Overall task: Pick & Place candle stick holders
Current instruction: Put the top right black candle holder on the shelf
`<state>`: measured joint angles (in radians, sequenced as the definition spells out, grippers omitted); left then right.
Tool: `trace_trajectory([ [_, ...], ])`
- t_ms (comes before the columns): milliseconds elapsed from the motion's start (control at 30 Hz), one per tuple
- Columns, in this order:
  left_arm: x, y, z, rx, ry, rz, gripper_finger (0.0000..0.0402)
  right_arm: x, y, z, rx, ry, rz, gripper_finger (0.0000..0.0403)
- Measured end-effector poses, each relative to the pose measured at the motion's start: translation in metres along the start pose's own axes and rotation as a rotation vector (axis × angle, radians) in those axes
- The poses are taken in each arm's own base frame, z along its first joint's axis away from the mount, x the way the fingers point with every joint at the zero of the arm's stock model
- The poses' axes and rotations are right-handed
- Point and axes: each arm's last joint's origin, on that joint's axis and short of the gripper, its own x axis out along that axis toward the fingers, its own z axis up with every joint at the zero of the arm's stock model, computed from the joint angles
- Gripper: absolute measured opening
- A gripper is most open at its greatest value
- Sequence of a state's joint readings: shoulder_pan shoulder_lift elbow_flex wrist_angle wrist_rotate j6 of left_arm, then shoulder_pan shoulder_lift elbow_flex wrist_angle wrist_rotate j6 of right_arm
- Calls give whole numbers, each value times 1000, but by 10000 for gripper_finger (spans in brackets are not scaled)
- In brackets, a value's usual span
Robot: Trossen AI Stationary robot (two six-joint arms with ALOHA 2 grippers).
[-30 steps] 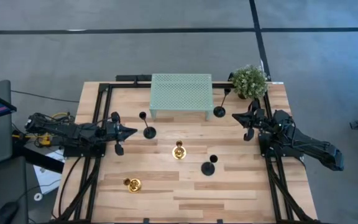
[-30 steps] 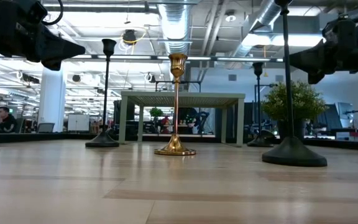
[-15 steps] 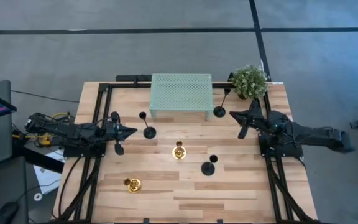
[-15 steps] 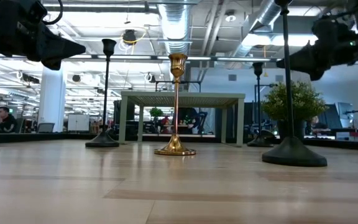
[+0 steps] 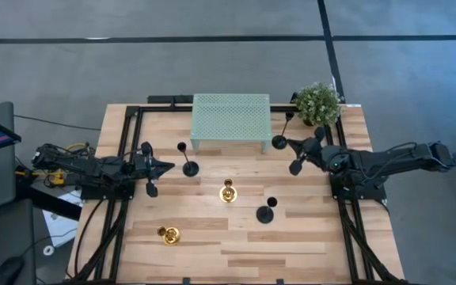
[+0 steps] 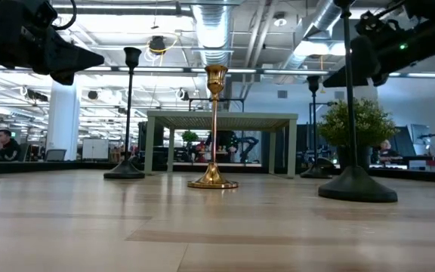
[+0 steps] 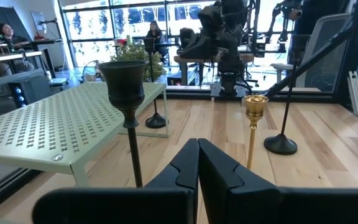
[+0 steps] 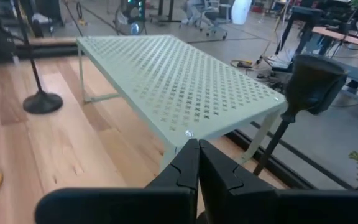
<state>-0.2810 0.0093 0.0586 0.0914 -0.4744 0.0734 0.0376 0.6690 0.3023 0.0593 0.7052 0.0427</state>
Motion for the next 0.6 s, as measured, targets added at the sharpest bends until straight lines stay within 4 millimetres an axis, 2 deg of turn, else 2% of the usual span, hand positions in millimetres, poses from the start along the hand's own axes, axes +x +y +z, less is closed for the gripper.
trace_trajectory([
  [133, 0, 0, 0, 0, 0, 0, 8, 5, 0, -3, -29, 28, -27, 5],
  [233, 0, 0, 0, 0, 0, 0, 8, 9, -2, -5, -30, 47, -56, 30],
  [600, 0, 0, 0, -3, 0, 0, 8, 29, -16, -4, 143, 39, -186, 205],
])
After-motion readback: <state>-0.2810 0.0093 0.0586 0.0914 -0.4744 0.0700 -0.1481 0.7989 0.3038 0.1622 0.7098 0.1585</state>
